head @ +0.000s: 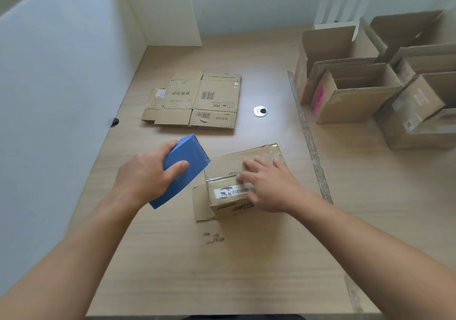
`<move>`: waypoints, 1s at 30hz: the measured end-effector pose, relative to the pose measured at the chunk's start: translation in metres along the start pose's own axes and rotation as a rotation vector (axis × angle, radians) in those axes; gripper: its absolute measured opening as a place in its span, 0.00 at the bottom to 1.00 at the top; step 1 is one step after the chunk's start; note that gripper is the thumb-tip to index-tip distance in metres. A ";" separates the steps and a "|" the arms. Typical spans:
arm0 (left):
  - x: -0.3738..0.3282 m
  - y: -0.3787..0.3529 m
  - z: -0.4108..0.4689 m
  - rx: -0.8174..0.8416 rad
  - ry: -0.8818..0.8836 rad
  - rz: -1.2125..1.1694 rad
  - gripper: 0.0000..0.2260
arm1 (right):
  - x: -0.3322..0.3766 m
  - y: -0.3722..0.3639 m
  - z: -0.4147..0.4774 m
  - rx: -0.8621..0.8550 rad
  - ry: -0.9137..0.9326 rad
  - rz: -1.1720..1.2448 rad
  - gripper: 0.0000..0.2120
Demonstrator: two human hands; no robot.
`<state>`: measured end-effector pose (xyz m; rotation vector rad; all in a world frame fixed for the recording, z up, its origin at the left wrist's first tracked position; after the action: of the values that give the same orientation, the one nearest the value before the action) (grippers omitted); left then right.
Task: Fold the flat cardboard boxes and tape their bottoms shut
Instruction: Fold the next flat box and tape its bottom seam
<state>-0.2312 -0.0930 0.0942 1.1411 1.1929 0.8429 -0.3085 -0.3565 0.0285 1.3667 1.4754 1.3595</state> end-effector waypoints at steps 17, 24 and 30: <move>0.035 -0.008 -0.024 0.015 0.138 -0.159 0.21 | 0.031 -0.019 0.001 0.115 -0.054 -0.010 0.34; 0.036 -0.014 -0.032 0.067 0.070 -0.127 0.25 | 0.026 -0.025 -0.005 -0.002 -0.009 0.029 0.31; 0.025 -0.012 -0.037 0.262 -0.037 -0.148 0.26 | 0.000 -0.027 -0.010 0.072 0.054 0.104 0.26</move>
<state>-0.2629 -0.0647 0.0766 1.2550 1.3672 0.5614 -0.3239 -0.3559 0.0045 1.4807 1.5195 1.4303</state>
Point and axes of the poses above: each hand's wrist, its own z-axis towards the middle knuckle, its own y-axis out of the back of the hand, x = y × z, the point moved 2 cm from there along z, towards the middle knuckle, and after that the axes turned 4 degrees about -z, right-handed, at the moved point
